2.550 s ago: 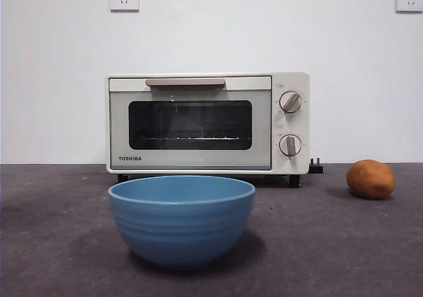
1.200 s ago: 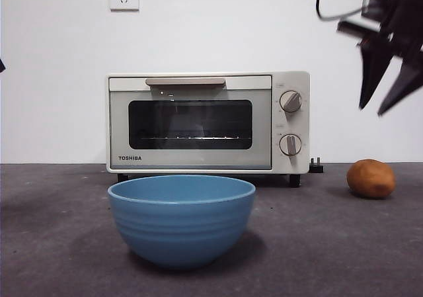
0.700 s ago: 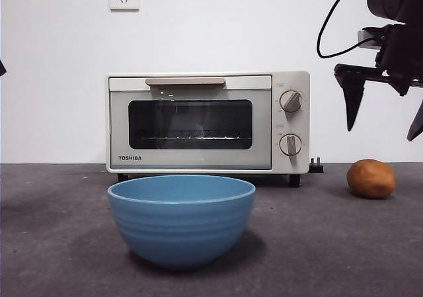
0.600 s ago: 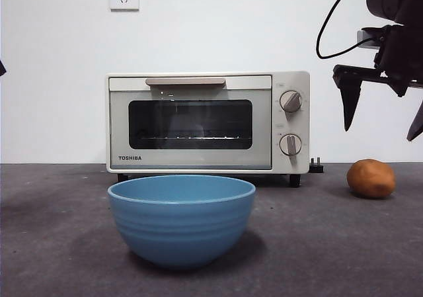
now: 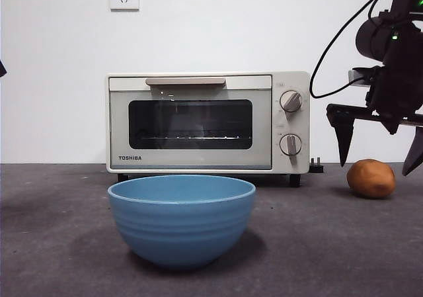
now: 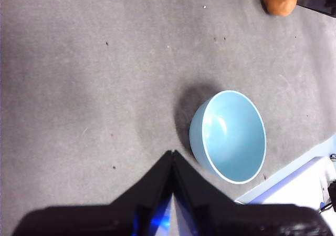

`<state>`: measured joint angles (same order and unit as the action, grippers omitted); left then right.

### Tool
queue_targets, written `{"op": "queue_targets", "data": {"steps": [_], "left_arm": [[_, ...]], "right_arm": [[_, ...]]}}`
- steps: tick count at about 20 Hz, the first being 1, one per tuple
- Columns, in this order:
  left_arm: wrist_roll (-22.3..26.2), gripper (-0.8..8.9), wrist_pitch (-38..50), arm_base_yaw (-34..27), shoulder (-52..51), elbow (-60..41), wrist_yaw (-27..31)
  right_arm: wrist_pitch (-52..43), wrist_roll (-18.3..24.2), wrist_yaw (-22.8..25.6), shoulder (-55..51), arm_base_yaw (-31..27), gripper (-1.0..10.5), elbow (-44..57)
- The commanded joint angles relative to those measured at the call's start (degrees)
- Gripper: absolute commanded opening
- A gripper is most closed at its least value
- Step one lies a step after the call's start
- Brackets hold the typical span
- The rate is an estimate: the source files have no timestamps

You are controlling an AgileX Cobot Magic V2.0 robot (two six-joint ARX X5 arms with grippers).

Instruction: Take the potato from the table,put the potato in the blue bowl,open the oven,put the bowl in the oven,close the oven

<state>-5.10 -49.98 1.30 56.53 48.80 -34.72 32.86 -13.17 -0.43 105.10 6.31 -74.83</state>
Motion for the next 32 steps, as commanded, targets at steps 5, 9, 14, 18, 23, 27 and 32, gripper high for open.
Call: {"op": "queue_targets", "data": {"steps": [5, 9, 14, 18, 23, 27, 32], "left_arm": [[0.8, -0.05, 0.3, 0.2, 0.7, 0.2, -0.2], [0.8, -0.05, 0.5, 0.2, 0.7, 0.2, 0.0], [0.0, -0.05, 2.1, 0.2, 0.7, 0.2, 0.0], [-0.3, -0.05, 2.0, 0.2, 0.7, 0.2, 0.0], [-0.3, -0.05, 1.8, 0.2, 0.7, 0.2, 0.0], [-0.3, -0.05, 1.3, 0.2, 0.7, 0.2, 0.0], [-0.2, -0.05, 1.3, 0.2, 0.7, 0.2, 0.0]], "right_arm": [[-2.1, -0.8, 2.0, 2.6, 0.0, 5.1, 0.0], [-3.2, -0.7, 2.0, 2.9, 0.0, 5.0, 0.0], [-2.2, -0.7, 2.0, 3.8, 0.0, 4.9, 0.0], [-1.8, -0.9, 2.0, 3.9, 0.0, 2.7, 0.0], [0.2, -0.8, 2.0, 4.6, 0.0, 0.5, 0.0], [8.5, -0.7, 2.0, 4.1, 0.0, 0.6, -4.2], [22.9, 1.7, 1.7, 1.3, 1.2, 0.6, -9.7]]}}
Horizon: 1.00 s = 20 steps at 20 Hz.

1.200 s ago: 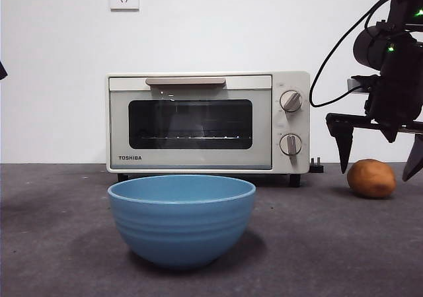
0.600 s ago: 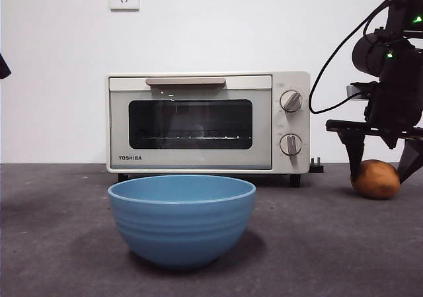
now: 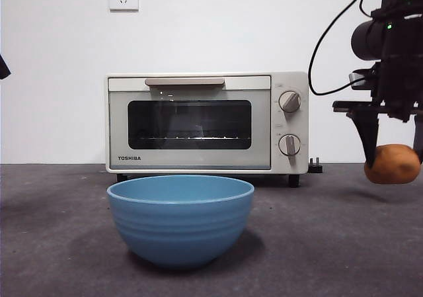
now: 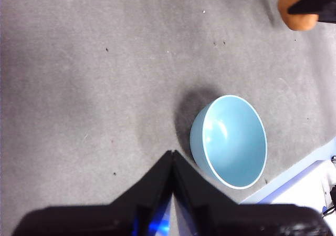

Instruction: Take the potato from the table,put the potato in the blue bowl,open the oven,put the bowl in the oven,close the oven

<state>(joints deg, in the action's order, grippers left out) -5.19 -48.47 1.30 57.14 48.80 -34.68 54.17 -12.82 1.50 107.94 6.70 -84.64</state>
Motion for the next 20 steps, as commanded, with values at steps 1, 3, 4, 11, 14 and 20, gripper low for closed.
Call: {"op": "queue_targets", "data": {"steps": [1, 3, 4, 11, 14, 20], "left_arm": [[-0.1, -0.05, -0.2, 0.2, 0.1, 0.2, -0.1], [-0.1, -0.05, -0.1, 0.2, 0.1, 0.2, -0.1], [-0.1, -0.05, -0.1, 0.2, 0.1, 0.2, -0.1], [-0.1, -0.05, 0.1, 0.2, 0.1, 0.2, 0.0], [-0.1, -0.05, 0.1, 0.2, 0.1, 0.2, 0.0], [-0.1, -0.05, -0.2, 0.2, 0.1, 0.2, 0.0]], "right_arm": [[2.9, 1.9, -0.2, -3.1, 1.4, 0.6, 0.1], [5.0, 2.6, -0.1, -6.8, 3.4, 0.6, 0.1], [6.0, 3.1, -0.1, -8.9, 4.6, 0.6, 0.2], [12.7, 5.3, -1.5, -21.2, 18.6, 0.6, 0.2], [14.3, 5.3, -3.7, -21.9, 25.8, 0.6, 0.2], [9.8, 5.4, -3.7, -21.7, 39.0, 0.6, 0.2]]}}
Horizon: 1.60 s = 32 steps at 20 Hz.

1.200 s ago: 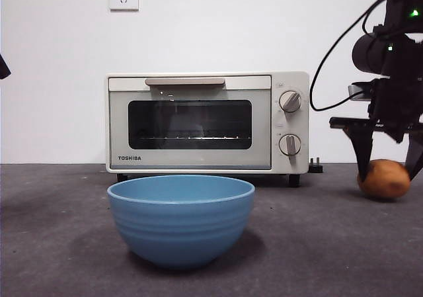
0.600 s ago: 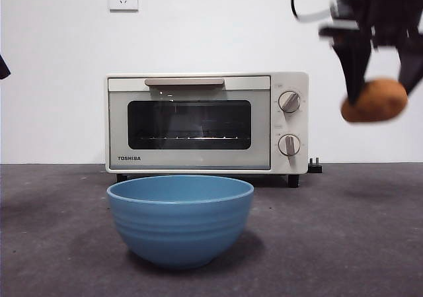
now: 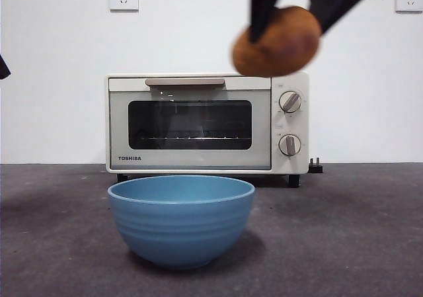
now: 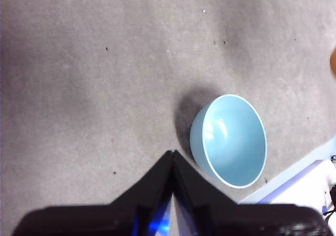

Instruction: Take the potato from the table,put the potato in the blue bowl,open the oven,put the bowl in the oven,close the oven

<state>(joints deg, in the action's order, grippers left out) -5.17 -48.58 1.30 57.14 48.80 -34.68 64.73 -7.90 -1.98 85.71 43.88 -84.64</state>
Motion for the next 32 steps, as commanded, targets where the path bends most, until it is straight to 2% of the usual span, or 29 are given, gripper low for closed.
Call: {"op": "queue_targets", "data": {"steps": [1, 7, 13, 16, 24, 26, 27, 30, 32], "left_arm": [[-0.2, -0.05, -0.1, 0.2, 0.1, 0.2, 0.0], [0.1, -0.05, -0.4, 0.2, 0.1, 0.2, 0.0], [2.9, -0.05, -4.3, 0.6, 0.1, 0.2, 0.0], [2.9, -0.05, -4.5, 0.6, 0.1, 0.2, 0.0], [8.9, -0.05, -4.7, 2.4, 0.1, 0.2, -0.6], [10.0, -0.05, -5.0, 3.8, 0.1, 0.2, -2.9], [11.4, -0.05, -5.6, 4.6, 0.1, 0.2, -4.4], [13.3, -0.05, -8.6, 6.6, 0.1, 0.2, -4.7], [13.3, -0.05, -9.6, 7.1, 0.0, 0.2, -4.7]], "right_arm": [[-1.4, 0.5, -0.2, 0.7, 3.3, 0.6, 0.2], [-4.7, 0.2, -0.2, 4.5, 8.3, 0.6, 0.4], [-6.2, 0.2, -0.7, 12.6, 9.0, 0.6, 0.4], [-7.8, 0.6, -5.0, 16.6, 9.0, 0.6, 0.4], [-8.9, 0.4, -4.7, 22.9, 9.0, 0.6, 0.4], [-10.0, 0.4, -4.7, 23.2, 9.0, 0.7, 0.4], [-10.3, 0.4, -4.7, 23.2, 9.0, 1.1, 0.4], [-10.2, 0.3, -4.7, 23.2, 9.0, 3.5, 0.4], [-9.8, 0.3, -4.7, 23.2, 9.0, 3.6, 0.4]]}}
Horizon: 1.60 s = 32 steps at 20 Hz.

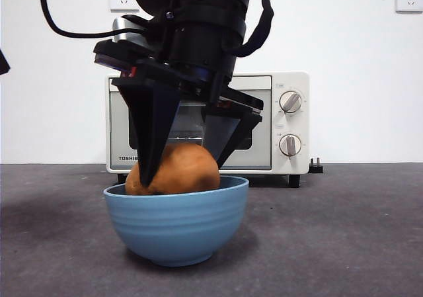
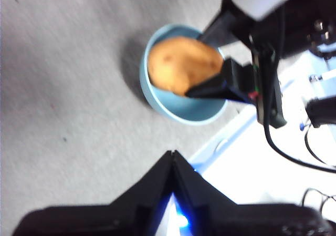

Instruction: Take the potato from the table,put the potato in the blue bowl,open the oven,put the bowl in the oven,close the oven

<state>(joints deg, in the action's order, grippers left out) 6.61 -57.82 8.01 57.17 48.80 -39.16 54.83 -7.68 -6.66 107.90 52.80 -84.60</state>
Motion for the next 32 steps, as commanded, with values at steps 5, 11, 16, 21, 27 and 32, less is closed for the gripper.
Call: {"op": "queue_targets", "data": {"steps": [5, 11, 16, 21, 27, 32], "left_arm": [[1.5, -0.05, -0.9, 0.3, -0.1, 0.2, -0.2], [1.5, -0.05, 0.3, 0.3, -0.1, 0.2, -0.2], [-5.7, -0.05, 10.6, 0.3, 0.0, 0.2, -0.3], [-9.6, -0.05, 16.9, 0.3, 6.0, 9.6, -0.3], [-9.4, -0.06, 16.6, 1.2, 20.3, 26.4, -0.3], [-8.1, -0.05, 18.1, 4.2, 34.9, 39.2, -0.3]], "right_arm": [[0.9, 0.2, 0.0, 1.0, 0.1, 5.1, 0.4], [8.3, 0.3, 0.0, -2.2, 0.3, 5.1, -2.1], [8.7, -0.8, 0.2, -18.0, 0.9, 5.0, -2.9], [8.9, -3.0, 5.3, -36.2, 0.9, 2.8, -2.9], [12.1, -5.5, 16.3, -46.6, 0.8, -0.1, -2.9], [18.1, -7.1, 21.1, -52.4, 0.8, -0.1, -2.7]]}}
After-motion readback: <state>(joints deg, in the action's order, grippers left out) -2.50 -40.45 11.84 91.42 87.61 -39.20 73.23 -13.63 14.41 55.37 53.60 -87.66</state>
